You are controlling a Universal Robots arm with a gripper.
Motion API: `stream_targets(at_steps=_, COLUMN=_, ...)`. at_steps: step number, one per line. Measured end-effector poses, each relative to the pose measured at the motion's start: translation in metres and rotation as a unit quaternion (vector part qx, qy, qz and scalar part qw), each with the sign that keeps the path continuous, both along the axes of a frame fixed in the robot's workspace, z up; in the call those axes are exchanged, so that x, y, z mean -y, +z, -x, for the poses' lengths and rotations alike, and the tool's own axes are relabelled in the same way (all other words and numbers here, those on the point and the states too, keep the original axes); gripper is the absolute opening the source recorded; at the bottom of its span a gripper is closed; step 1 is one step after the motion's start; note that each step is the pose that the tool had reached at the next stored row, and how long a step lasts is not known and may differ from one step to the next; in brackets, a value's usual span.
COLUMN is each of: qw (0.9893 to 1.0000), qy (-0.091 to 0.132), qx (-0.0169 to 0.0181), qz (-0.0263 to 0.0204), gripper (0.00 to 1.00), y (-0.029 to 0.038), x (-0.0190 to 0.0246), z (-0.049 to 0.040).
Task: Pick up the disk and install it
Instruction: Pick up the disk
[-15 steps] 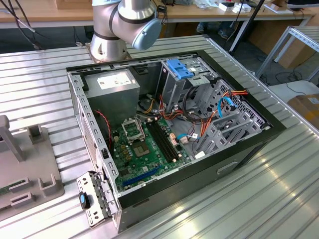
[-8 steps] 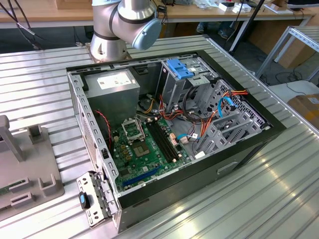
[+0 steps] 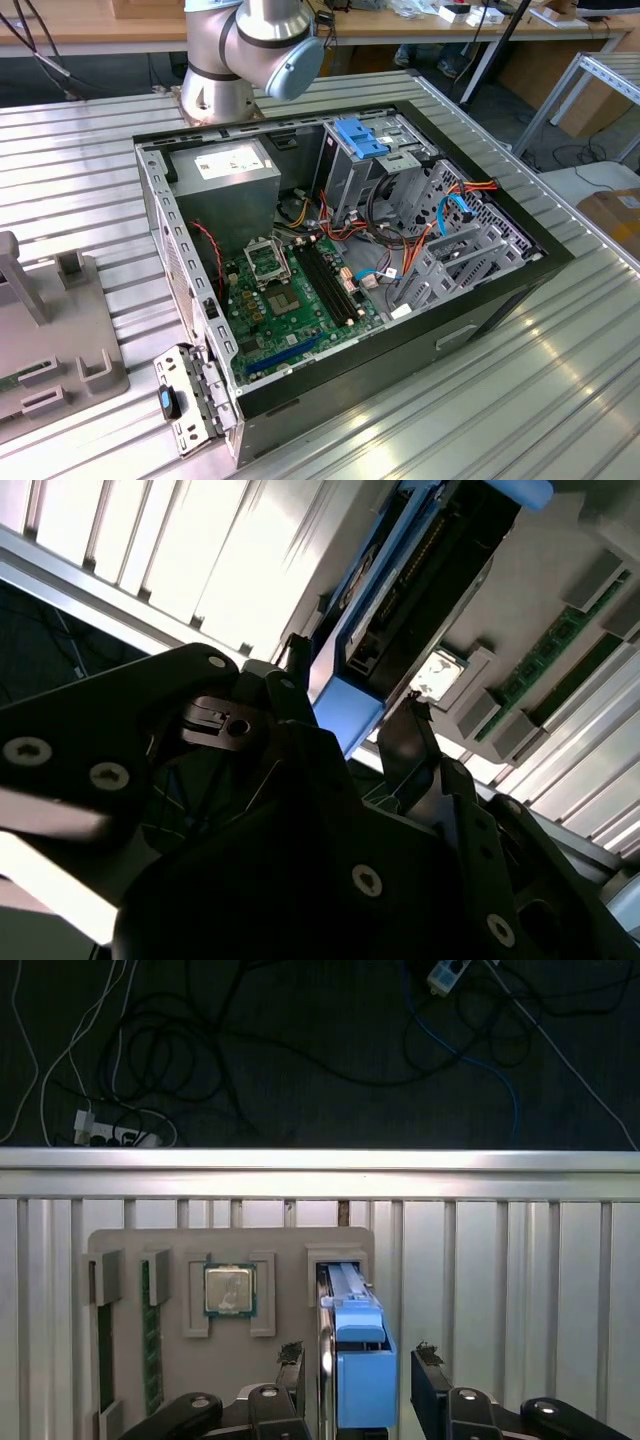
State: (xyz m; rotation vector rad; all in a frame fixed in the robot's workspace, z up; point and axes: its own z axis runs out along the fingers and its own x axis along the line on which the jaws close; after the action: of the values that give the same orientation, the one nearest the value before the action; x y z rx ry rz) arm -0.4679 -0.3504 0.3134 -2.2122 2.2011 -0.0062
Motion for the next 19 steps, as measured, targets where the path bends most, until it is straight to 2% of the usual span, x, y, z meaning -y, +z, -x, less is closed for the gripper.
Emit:
stream_targets(at_steps=5, qw=1.0, qy=0.0, qx=0.0, qz=0.0, gripper=0.54, y=-0.0038, x=-0.0002, z=-0.0001)
stream_targets(at_steps=10, qw=1.0, qy=0.0, qx=0.0, qz=0.0, gripper=0.54, y=-0.0038, x=-0.0021, z=0.0)
stream_targets(at_steps=19, qw=1.0, qy=0.0, qx=0.0, qz=0.0, gripper=0.54, y=-0.0039, x=-0.0022, z=0.0014)
